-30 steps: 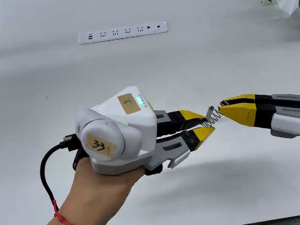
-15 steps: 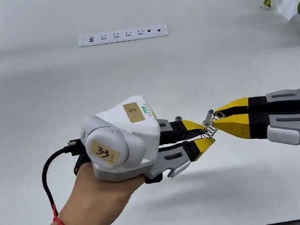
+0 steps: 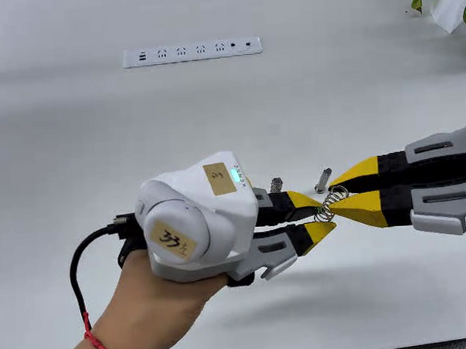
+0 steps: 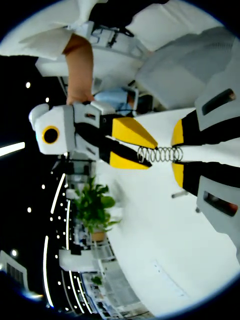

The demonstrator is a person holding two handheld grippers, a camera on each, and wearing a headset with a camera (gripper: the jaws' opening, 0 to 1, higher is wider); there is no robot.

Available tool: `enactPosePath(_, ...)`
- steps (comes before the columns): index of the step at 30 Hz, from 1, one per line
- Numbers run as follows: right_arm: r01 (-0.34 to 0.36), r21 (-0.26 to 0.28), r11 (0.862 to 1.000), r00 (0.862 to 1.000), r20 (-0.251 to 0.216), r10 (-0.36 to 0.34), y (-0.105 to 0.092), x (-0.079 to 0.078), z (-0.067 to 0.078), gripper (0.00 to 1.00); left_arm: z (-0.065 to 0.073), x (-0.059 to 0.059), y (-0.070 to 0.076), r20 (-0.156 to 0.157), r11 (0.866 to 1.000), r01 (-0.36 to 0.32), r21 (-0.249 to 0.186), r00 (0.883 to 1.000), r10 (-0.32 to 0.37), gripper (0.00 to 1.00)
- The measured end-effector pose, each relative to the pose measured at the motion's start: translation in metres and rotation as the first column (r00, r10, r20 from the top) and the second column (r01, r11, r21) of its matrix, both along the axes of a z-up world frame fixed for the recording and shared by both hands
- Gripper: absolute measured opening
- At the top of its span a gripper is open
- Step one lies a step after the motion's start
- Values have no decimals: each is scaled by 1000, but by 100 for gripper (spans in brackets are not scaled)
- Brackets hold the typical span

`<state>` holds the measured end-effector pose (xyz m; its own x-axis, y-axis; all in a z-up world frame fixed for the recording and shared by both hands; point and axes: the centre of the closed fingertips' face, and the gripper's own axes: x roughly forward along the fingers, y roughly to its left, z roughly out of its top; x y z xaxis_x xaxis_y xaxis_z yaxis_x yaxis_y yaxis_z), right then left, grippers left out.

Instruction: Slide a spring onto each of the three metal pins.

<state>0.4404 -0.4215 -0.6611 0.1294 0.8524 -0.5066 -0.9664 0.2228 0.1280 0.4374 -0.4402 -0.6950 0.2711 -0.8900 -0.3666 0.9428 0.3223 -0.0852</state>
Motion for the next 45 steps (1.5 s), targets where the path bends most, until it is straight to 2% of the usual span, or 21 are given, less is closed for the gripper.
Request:
enactPosePath(3,-28,-36,999,1000,12,28,-1,-3,-2,13,1,-1,0,1,1000,2,-4,1000,-2,10)
enactPosePath(7,-84,-90,992,996,19,86,-1,-7,-1,20,1,-1,0,1,1000,2,-6,1000,-2,10)
enactPosePath(9,-124,-147,981,990,46,132,-3,-6,0,21,0,-2,0,5,1000,5,2,1000,-5,10)
enactPosePath(10,-154,-185,971,984,57,167,-4,-5,0,21,0,-2,0,6,1000,8,3,1000,-8,10)
enactPosePath(12,-197,-225,954,974,63,216,-2,-6,1,22,-1,-3,-1,8,1000,12,8,1000,-12,10)
enactPosePath(15,-276,-282,919,953,46,300,1,-10,-1,22,-3,-4,-3,18,999,27,27,999,-28,10)
enactPosePath(16,-311,-308,899,940,42,339,3,-12,-2,22,-4,-5,-3,20,999,32,31,999,-33,10)
enactPosePath(19,-374,-360,855,913,19,408,5,-16,-6,22,-4,-6,-4,25,998,41,39,999,-42,10)
enactPosePath(20,-401,-385,831,899,8,437,3,-17,-8,22,-5,-7,-4,26,998,43,42,999,-45,10)
enactPosePath(22,-430,-421,798,879,4,476,-1,-13,-12,22,-5,-7,-4,29,998,46,44,998,-47,10)
enactPosePath(23,-443,-447,777,869,-2,494,-2,-13,-15,21,-5,-7,-4,29,998,46,44,998,-48,10)
enactPosePath(24,-454,-459,763,861,-5,509,-2,-13,-16,20,-5,-7,-4,29,998,47,44,998,-48,10)
enactPosePath(27,-476,-474,741,846,-17,533,-2,-10,-20,18,-5,-6,-4,29,998,48,41,998,-49,10)
enactPosePath(30,-506,-492,709,826,-39,563,-4,-12,-23,17,-4,-5,-4,29,998,48,34,998,-49,10)
enactPosePath(36,-524,-521,674,807,-52,588,-6,-11,-26,13,-3,-4,-4,28,999,49,22,998,-49,10)
enactPosePath(45,-525,-527,669,808,-62,586,-5,-12,-27,13,-4,-3,-4,24,999,50,12,998,-51,10)
